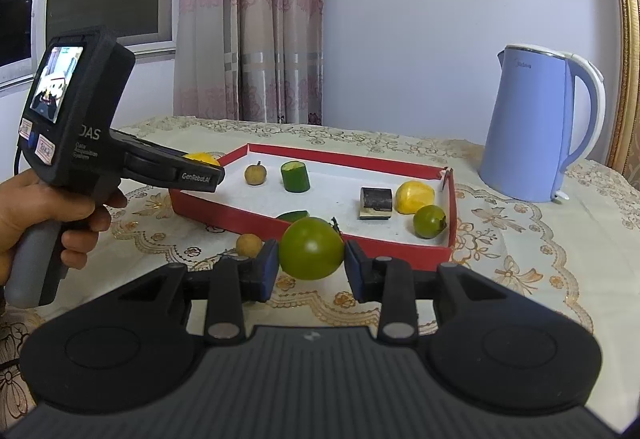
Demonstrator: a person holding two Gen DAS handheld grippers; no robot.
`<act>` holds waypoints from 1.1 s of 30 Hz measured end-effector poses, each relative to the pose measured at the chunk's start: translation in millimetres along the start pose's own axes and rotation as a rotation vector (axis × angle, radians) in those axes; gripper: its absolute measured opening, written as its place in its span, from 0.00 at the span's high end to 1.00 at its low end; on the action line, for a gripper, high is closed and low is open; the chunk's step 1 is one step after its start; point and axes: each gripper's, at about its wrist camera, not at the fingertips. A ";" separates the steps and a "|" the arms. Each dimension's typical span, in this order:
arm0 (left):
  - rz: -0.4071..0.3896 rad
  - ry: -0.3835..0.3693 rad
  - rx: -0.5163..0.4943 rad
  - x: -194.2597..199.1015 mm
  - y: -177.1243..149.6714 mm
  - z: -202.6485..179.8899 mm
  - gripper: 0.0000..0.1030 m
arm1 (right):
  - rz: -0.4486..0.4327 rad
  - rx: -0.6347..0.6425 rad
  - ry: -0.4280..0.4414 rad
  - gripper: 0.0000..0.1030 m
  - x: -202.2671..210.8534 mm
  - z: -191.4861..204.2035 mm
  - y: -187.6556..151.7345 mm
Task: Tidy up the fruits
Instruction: 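Carry the yellow fruit into the red tray and open the left gripper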
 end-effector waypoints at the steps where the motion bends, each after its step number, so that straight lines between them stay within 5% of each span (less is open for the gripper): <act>1: -0.003 0.000 0.000 1.1 0.5 -0.1 0.60 | -0.001 0.002 0.001 0.68 0.4 0.7 0.1; 18: 0.015 0.054 0.021 -38.9 28.4 -3.7 0.60 | -0.014 0.001 -0.014 0.68 0.7 -3.8 3.6; 33: 0.041 0.017 -0.024 -59.7 42.8 -35.1 0.60 | -0.003 -0.017 -0.024 0.68 -2.7 -10.1 -0.1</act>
Point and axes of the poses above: each gripper's, at about its wrist camera, not at the fingertips, and x roughly against the way its jaws point, z to its left, y to its top, and after that the axes turned 4 degrees about y, right-handed
